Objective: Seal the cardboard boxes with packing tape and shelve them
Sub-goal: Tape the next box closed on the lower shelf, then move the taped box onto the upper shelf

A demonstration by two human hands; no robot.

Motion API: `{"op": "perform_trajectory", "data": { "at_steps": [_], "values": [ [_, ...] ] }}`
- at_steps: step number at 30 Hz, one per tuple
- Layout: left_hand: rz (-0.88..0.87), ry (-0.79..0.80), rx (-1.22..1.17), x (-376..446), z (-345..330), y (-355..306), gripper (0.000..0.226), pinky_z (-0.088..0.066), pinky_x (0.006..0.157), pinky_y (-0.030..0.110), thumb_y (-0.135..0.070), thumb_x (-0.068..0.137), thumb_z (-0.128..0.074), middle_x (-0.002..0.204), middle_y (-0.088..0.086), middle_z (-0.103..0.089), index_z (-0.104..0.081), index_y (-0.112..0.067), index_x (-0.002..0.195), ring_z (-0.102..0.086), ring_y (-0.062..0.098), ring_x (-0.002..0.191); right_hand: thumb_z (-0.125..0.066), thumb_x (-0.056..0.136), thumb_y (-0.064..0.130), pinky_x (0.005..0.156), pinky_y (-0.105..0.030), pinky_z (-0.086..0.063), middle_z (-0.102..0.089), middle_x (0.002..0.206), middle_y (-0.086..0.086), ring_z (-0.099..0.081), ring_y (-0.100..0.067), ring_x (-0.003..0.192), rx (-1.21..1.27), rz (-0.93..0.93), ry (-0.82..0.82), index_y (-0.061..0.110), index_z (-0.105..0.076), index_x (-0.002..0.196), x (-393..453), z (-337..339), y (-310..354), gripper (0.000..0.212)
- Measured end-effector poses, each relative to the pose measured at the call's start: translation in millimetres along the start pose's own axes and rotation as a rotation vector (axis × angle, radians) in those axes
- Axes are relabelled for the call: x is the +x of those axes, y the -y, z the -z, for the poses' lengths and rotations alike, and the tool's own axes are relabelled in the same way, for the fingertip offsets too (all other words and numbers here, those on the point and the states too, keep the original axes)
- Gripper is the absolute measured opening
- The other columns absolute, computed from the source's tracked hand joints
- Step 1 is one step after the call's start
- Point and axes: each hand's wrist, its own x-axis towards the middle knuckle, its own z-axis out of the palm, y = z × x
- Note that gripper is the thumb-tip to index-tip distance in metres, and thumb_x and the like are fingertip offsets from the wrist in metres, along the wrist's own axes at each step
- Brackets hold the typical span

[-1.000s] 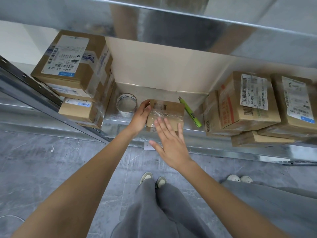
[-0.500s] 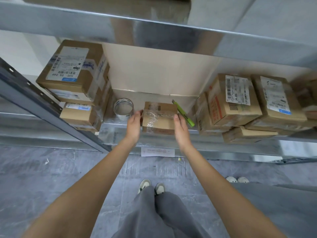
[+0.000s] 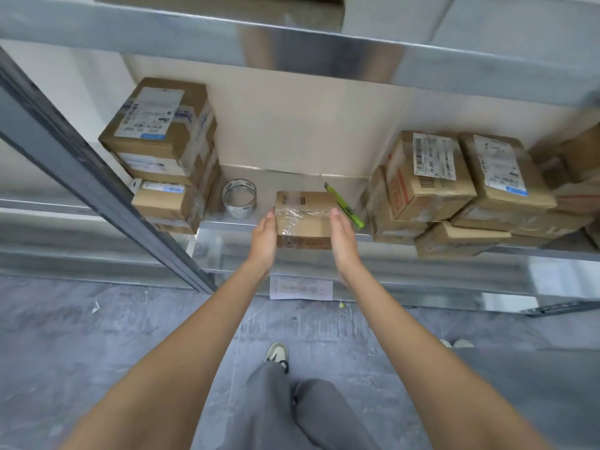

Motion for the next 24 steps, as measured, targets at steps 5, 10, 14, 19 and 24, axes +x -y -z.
{"op": "perform_trajectory", "data": {
  "at_steps": [5, 10, 14, 19, 24],
  "values": [
    [0.013, -0.036, -0.014, -38.4, -6.4, -5.9, 0.047, -0.026, 0.118, 0.037, -0.040, 0.106, -0.029, 0.148, 0.000, -0.046, -0.042, -0.020, 0.147, -0.039, 0.017, 0.138, -0.037, 0.101, 0.050, 0.109, -0.024, -0.021, -0.033, 0.155, 0.009, -0.030, -0.011, 0.142, 0.040, 0.020, -0.002, 0.023, -0.034, 0.151, -23.9, 12.8, -1.1, 0.056],
    [-0.018, -0.046, -0.021, -67.8, -10.9, -0.7, 0.051, -0.034, 0.115, 0.040, -0.047, 0.102, -0.032, 0.139, 0.000, -0.057, -0.051, -0.022, 0.141, -0.050, 0.016, 0.130, -0.042, 0.098, 0.054, 0.117, -0.035, -0.026, -0.038, 0.153, 0.008, -0.034, -0.011, 0.140, 0.048, 0.079, -0.017, 0.026, -0.037, 0.149, -52.3, 22.9, -1.0, 0.058],
    [-0.038, -0.078, -0.020, -94.1, -11.5, -15.8, 0.046, -0.042, 0.109, 0.038, -0.042, 0.102, -0.036, 0.124, 0.005, -0.067, -0.063, -0.016, 0.128, -0.059, 0.020, 0.118, -0.047, 0.082, 0.066, 0.111, -0.042, -0.037, -0.054, 0.138, 0.008, -0.048, -0.013, 0.127, 0.043, 0.126, -0.091, 0.028, -0.053, 0.136, -75.9, 29.7, 10.9, 0.066],
    [-0.116, -0.103, 0.016, -98.9, -14.5, -48.7, 0.049, -0.047, 0.102, 0.047, -0.046, 0.094, -0.038, 0.114, 0.013, -0.069, -0.070, -0.012, 0.107, -0.063, 0.030, 0.108, -0.054, 0.092, 0.049, 0.113, -0.043, -0.031, -0.043, 0.143, 0.003, -0.037, -0.020, 0.134, 0.047, 0.218, -0.215, 0.023, -0.048, 0.140, -97.8, 39.4, 50.7, 0.055],
    [-0.248, -0.194, 0.025, -155.4, -21.4, -116.9, 0.034, -0.041, 0.080, 0.032, -0.028, 0.100, -0.035, 0.097, 0.006, -0.063, -0.063, -0.009, 0.094, -0.054, 0.022, 0.090, -0.055, 0.090, 0.051, 0.111, -0.042, -0.032, -0.041, 0.144, 0.001, -0.036, -0.019, 0.134, 0.093, 0.302, -0.315, 0.023, -0.050, 0.137, -123.1, 43.7, 93.4, 0.055]
  ]
}}
